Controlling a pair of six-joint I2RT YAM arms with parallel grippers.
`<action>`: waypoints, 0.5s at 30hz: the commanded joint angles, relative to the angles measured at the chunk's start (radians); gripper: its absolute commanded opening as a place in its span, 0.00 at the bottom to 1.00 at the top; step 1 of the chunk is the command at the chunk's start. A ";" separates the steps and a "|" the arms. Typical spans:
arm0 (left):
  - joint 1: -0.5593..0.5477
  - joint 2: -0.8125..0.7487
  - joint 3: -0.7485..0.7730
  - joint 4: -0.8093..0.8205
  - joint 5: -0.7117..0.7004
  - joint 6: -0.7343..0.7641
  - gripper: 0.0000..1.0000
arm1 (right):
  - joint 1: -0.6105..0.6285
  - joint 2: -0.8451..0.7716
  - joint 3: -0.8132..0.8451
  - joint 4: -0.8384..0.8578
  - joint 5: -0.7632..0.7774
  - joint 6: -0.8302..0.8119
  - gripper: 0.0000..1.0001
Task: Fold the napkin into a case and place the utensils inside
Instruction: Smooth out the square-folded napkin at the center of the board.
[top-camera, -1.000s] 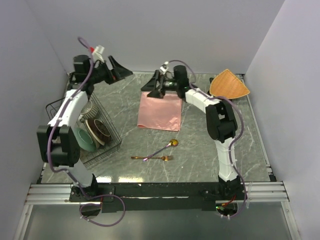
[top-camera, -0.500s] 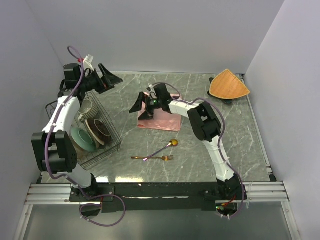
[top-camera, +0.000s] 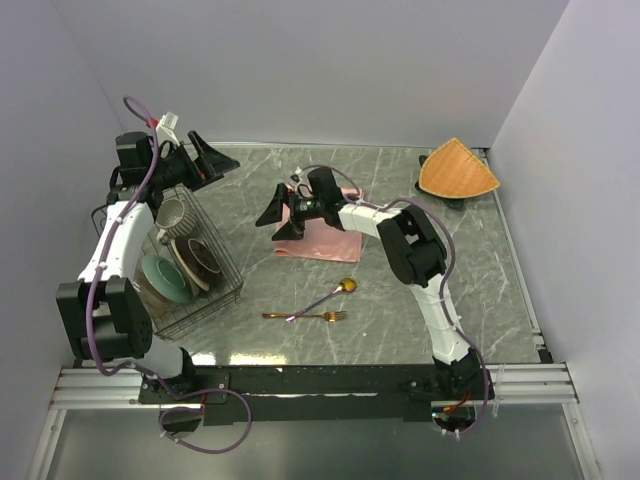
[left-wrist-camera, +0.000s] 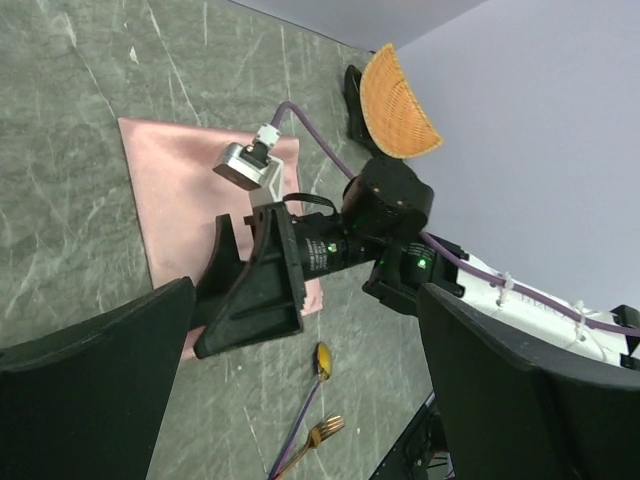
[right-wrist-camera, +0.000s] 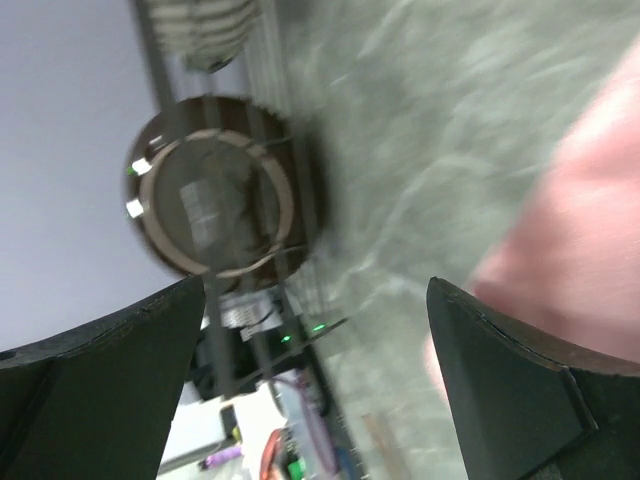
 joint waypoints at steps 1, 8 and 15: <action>0.007 -0.070 -0.034 0.034 0.027 0.009 0.99 | 0.045 -0.118 -0.027 0.144 -0.068 0.073 1.00; 0.016 -0.108 -0.080 0.022 0.018 0.017 0.99 | 0.076 -0.026 -0.032 0.191 -0.045 0.149 1.00; 0.035 -0.134 -0.117 0.017 0.021 0.017 0.99 | 0.085 0.053 -0.035 0.191 -0.023 0.139 1.00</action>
